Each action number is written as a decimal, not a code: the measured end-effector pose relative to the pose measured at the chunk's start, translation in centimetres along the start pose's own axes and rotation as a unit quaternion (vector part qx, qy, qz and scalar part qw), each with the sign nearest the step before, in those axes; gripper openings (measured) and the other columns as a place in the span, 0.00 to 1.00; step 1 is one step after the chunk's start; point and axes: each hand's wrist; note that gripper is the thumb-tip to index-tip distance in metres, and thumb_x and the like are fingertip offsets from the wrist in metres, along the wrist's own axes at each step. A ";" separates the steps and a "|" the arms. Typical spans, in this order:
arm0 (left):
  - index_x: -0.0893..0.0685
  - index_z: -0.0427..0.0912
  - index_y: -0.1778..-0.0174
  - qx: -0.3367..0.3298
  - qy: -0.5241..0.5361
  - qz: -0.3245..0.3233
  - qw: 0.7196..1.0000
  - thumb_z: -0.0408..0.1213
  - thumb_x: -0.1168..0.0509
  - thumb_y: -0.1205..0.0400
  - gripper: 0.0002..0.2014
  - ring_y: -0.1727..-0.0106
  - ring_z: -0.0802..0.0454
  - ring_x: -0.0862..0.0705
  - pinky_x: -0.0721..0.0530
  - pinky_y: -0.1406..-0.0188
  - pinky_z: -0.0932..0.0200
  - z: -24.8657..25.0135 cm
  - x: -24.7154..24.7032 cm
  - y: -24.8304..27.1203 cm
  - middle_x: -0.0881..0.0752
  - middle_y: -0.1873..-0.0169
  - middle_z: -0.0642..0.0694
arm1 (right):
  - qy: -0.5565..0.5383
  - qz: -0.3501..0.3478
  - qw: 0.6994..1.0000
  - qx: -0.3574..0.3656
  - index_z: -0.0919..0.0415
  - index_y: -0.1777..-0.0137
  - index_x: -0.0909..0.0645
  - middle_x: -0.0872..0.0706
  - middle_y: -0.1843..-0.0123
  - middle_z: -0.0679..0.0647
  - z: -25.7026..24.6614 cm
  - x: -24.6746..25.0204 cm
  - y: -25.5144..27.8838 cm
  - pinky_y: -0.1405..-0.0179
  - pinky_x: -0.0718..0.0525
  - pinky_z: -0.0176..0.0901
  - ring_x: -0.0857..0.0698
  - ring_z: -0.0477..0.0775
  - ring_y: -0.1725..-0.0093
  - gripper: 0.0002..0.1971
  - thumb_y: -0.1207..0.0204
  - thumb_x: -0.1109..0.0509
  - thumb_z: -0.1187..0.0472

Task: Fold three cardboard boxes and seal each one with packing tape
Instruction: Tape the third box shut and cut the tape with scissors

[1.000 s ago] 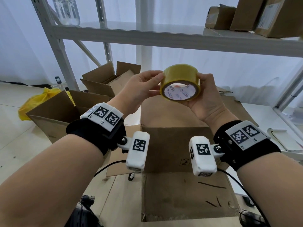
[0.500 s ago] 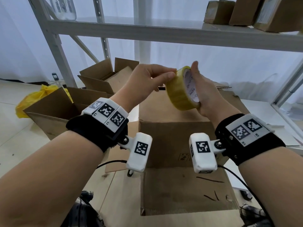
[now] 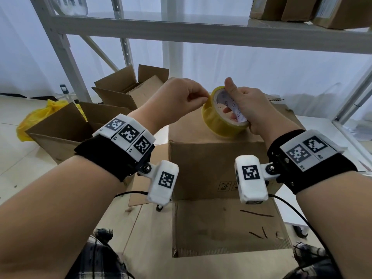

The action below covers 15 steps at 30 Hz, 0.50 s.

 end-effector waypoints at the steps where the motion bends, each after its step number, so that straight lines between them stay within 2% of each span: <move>1: 0.13 0.38 0.42 0.006 -0.001 0.004 1.000 0.37 0.33 0.18 0.12 0.60 0.62 0.18 0.24 0.56 0.83 0.0 0.0 0.0 0.17 0.57 0.54 | 0.007 0.003 1.000 0.002 0.52 0.58 0.19 0.12 0.57 0.58 0.0 0.0 0.0 0.56 0.16 0.44 0.16 0.53 0.61 0.23 0.24 0.41 0.32; 4: 0.13 0.39 0.47 0.021 0.009 0.014 1.000 0.36 0.33 0.18 0.08 0.62 0.64 0.20 0.23 0.58 0.82 0.0 -0.1 -0.2 0.17 0.59 0.53 | 0.012 0.005 1.000 0.007 0.52 0.58 0.20 0.12 0.57 0.57 -0.3 0.0 0.0 0.55 0.14 0.44 0.16 0.54 0.61 0.23 0.24 0.41 0.32; 7: 0.15 0.39 0.50 0.023 0.013 0.016 1.000 0.34 0.34 0.18 0.05 0.60 0.57 0.19 0.21 0.58 0.73 0.1 -0.2 -0.3 0.16 0.59 0.49 | 0.020 -0.002 1.000 0.010 0.52 0.58 0.20 0.13 0.59 0.56 -0.5 0.0 0.2 0.60 0.16 0.40 0.17 0.52 0.63 0.23 0.23 0.41 0.33; 11: 0.18 0.38 0.54 0.015 0.012 -0.001 1.000 0.32 0.33 0.20 0.02 0.63 0.53 0.23 0.25 0.64 0.74 0.2 -0.5 -0.3 0.19 0.63 0.48 | 0.034 -0.007 0.999 0.028 0.51 0.58 0.21 0.14 0.60 0.53 -0.6 0.1 0.3 0.66 0.18 0.35 0.18 0.50 0.66 0.22 0.22 0.43 0.33; 13: 0.19 0.39 0.56 0.024 0.035 0.010 0.999 0.32 0.34 0.20 0.01 0.63 0.54 0.23 0.24 0.64 0.74 0.2 -0.7 -0.2 0.20 0.64 0.50 | 0.024 -0.015 0.999 0.036 0.52 0.57 0.20 0.13 0.59 0.54 -0.4 0.1 0.2 0.67 0.18 0.33 0.18 0.49 0.65 0.22 0.21 0.43 0.34; 15: 0.22 0.41 0.54 0.062 0.089 0.036 0.993 0.33 0.37 0.18 0.00 0.60 0.55 0.19 0.19 0.60 0.71 0.1 -0.9 -0.4 0.19 0.63 0.51 | 0.000 -0.015 0.999 0.040 0.54 0.52 0.19 0.13 0.55 0.57 0.0 0.0 0.1 0.67 0.17 0.34 0.18 0.49 0.63 0.24 0.21 0.43 0.34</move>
Point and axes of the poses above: each hand's wrist, its own y-axis away from the middle knuckle, its own x-axis out of the back of the hand, z = x × y
